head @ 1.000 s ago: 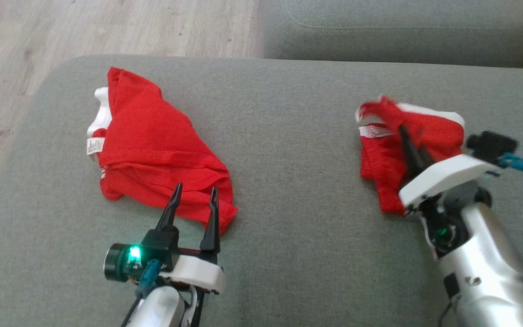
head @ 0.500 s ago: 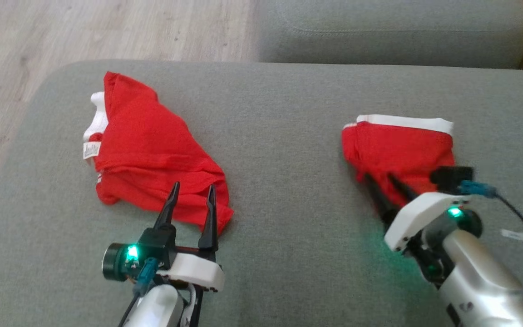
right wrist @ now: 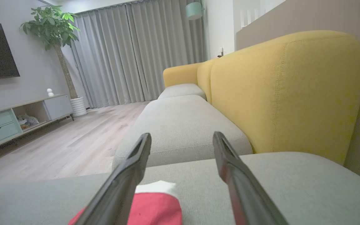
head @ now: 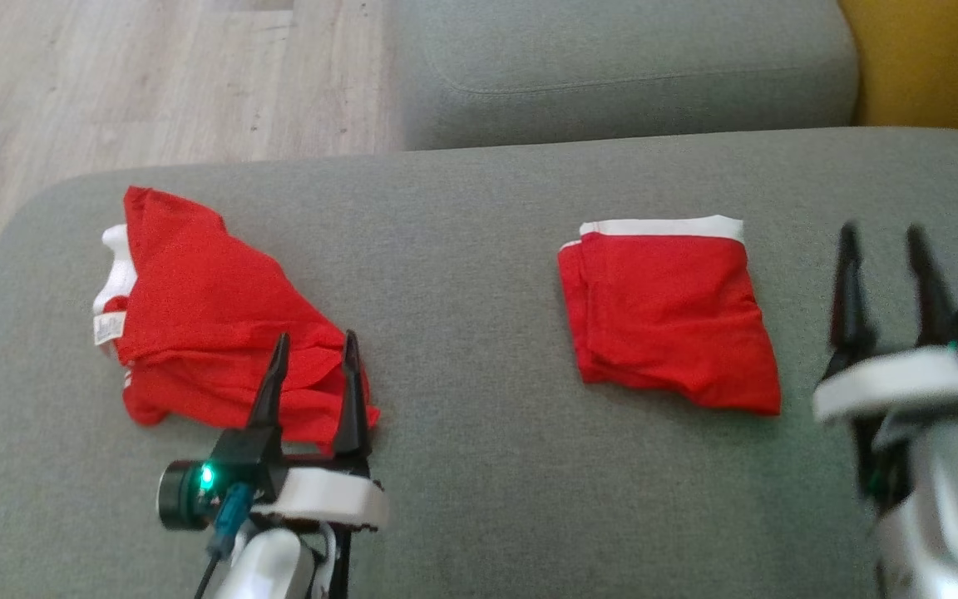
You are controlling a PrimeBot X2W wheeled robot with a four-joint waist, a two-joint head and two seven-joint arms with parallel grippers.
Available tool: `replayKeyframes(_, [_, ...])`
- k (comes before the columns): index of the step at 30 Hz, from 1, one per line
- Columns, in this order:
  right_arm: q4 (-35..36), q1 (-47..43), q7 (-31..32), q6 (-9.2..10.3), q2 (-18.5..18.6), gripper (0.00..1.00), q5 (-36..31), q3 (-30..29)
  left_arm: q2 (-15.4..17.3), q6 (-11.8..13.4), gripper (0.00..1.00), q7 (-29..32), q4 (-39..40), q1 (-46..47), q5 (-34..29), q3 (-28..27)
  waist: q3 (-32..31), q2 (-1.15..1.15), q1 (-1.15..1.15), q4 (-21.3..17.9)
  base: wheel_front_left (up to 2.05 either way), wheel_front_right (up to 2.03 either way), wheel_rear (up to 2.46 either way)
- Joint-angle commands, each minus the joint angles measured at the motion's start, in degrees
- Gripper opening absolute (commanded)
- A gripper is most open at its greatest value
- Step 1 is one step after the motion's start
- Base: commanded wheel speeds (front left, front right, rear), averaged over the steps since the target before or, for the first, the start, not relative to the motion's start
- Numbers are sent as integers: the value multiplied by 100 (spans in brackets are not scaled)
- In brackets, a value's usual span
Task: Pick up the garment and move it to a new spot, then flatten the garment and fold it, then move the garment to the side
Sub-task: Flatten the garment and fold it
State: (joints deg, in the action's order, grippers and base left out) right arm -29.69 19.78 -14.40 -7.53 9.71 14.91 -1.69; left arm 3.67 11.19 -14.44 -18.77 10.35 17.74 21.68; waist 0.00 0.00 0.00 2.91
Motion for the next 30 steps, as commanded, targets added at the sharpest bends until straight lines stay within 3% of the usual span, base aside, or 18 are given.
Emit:
replayKeyframes(1, [406,-338,-57,4,-265,100,-297,-29,37,28,100,-54,216,71,-20,-270,-1,0,0,-78,0,0,0])
replayKeyframes(4, [1052,-939,-58,4,-579,100,-792,-321,22,-25,100,-55,276,-45,-62,-367,21,0,0,-114,0,0,0])
replayKeyframes(8, [1424,-1419,-59,4,-674,100,-1052,-390,-6,-87,100,-55,345,-172,-147,-492,76,0,0,-156,0,0,0])
replayKeyframes(16, [1593,-1458,-59,4,-681,100,-826,-373,-55,-252,100,-55,453,-139,-306,-605,332,0,0,-103,0,0,0])
replayKeyframes(17, [1575,-1401,-59,4,-681,77,-818,-360,-59,-272,100,-55,469,-100,-325,-602,393,0,0,-75,0,0,0])
replayKeyframes(18, [1560,-1321,-59,4,-682,0,-833,-359,-63,-290,100,-55,483,-57,-342,-595,465,0,0,-45,0,0,0])
replayKeyframes(25, [966,-260,295,4,-682,0,-808,-468,-75,-374,100,-55,561,280,-424,-533,1130,0,0,231,0,0,0])
replayKeyframes(30, [-324,745,729,4,-677,0,-1088,-606,-78,-389,100,-55,541,492,-390,-388,1549,0,0,500,0,0,0])
